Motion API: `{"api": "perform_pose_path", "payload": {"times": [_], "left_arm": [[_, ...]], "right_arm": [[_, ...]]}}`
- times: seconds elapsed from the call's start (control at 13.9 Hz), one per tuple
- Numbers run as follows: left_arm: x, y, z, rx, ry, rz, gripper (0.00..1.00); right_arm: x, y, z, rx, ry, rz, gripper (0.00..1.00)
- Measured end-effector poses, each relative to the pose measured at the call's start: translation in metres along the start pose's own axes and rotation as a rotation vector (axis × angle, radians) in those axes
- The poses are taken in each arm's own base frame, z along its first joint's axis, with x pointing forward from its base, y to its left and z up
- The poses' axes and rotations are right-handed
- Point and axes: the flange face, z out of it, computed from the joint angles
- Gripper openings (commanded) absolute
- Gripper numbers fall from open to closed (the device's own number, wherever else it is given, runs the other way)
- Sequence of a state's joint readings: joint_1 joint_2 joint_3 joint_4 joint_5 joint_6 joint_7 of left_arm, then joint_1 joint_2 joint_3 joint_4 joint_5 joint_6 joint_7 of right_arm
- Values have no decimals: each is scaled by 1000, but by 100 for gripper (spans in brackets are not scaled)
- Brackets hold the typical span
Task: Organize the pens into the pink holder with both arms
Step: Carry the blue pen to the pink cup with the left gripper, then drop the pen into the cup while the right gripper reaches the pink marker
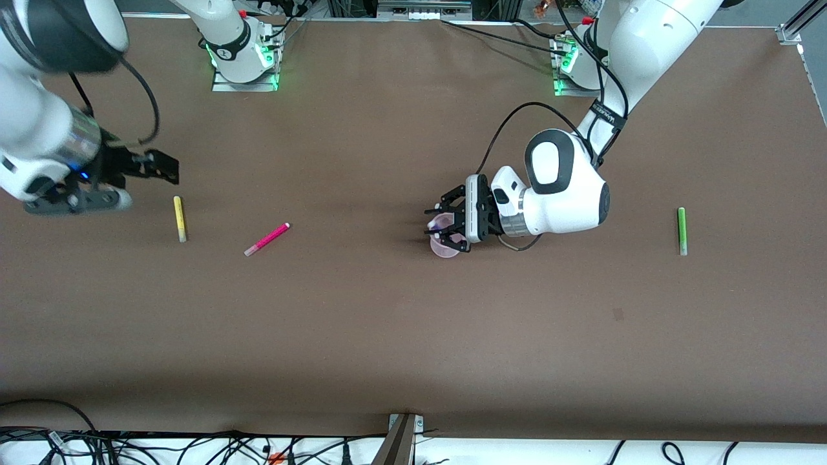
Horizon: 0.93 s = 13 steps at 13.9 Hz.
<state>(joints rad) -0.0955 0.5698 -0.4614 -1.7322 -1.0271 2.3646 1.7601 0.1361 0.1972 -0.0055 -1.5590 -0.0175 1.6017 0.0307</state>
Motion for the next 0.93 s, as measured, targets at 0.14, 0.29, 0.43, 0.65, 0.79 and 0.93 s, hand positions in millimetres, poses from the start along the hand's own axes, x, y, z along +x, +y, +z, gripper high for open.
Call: {"api": "perform_pose_path", "payload": {"times": [0.14,0.29,0.43,0.65,0.79,0.93], "left_arm": [[12,-1,-14,21,7,6,100],[22,-2,-31,23,18,-49,100],[28,-1,-47,-5,19,-149,100],[14,-3,-81,-75,-106,-332,100],[8,-2,-102,-94,-217,-459,100],[11,7,-110,-91,-341,-583,100]], "right_arm": [[21,-9,34,-2,-17,-3,100],[37,-23,69,20,-9,81,100],[47,-34,116,76,-14,219,100],[56,-47,192,115,-57,463,100],[62,-56,231,124,-72,599,100],[61,-63,261,153,-64,672,99]]}}
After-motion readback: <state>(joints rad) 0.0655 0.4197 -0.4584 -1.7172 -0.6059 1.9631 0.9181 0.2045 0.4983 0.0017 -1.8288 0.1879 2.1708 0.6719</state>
